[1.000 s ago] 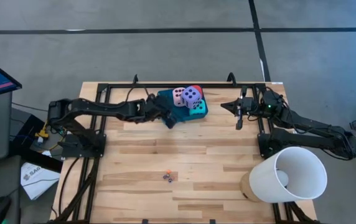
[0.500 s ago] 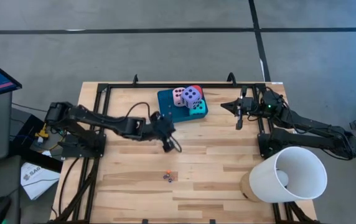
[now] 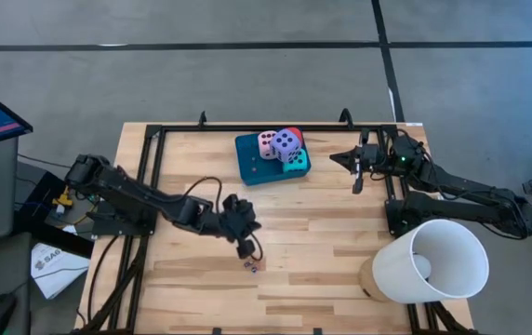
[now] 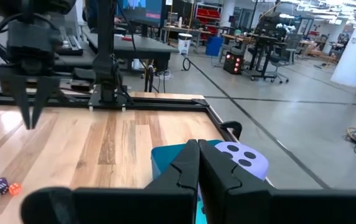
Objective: Pick & Place Dice
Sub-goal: Put the small orange dice into the blue bin
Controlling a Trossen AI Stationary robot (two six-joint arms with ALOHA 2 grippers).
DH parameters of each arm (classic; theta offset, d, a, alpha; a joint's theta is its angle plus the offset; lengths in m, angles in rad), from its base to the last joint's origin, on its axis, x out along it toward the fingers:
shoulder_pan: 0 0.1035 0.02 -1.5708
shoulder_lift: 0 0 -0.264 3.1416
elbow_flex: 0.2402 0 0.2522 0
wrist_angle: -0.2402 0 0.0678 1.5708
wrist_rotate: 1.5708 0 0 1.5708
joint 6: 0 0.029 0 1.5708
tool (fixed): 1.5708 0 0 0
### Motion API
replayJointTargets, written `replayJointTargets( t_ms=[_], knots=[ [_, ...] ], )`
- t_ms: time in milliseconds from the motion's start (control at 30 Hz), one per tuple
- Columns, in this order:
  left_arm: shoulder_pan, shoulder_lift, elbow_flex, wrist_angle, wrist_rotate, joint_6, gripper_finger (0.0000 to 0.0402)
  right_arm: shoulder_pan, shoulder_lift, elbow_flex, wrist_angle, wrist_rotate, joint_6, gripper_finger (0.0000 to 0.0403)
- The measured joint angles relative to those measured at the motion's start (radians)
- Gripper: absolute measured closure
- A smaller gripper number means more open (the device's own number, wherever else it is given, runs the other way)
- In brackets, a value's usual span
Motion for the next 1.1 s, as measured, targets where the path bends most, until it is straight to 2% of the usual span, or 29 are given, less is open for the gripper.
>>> replayJointTargets(
  t_ms=[433, 667, 833, 1100],
  knots=[
    [-0.136, 0.001, 0.000, 0.003, 0.000, -0.066, 0.0399, 0.000, 0.000, 0.000, -0.003, 0.000, 0.030, 0.0403],
    [-0.149, 0.001, 0.000, 0.005, 0.000, -0.079, 0.0392, 0.000, 0.000, 0.000, -0.003, 0.000, 0.031, 0.0403],
    [-0.142, 0.001, 0.000, 0.004, -0.001, -0.081, 0.0347, 0.000, 0.000, 0.000, -0.003, 0.000, 0.031, 0.0403],
    [-0.142, 0.001, 0.000, 0.003, 0.000, -0.081, 0.0234, 0.000, 0.000, 0.000, -0.003, 0.000, 0.031, 0.0403]
  ],
)
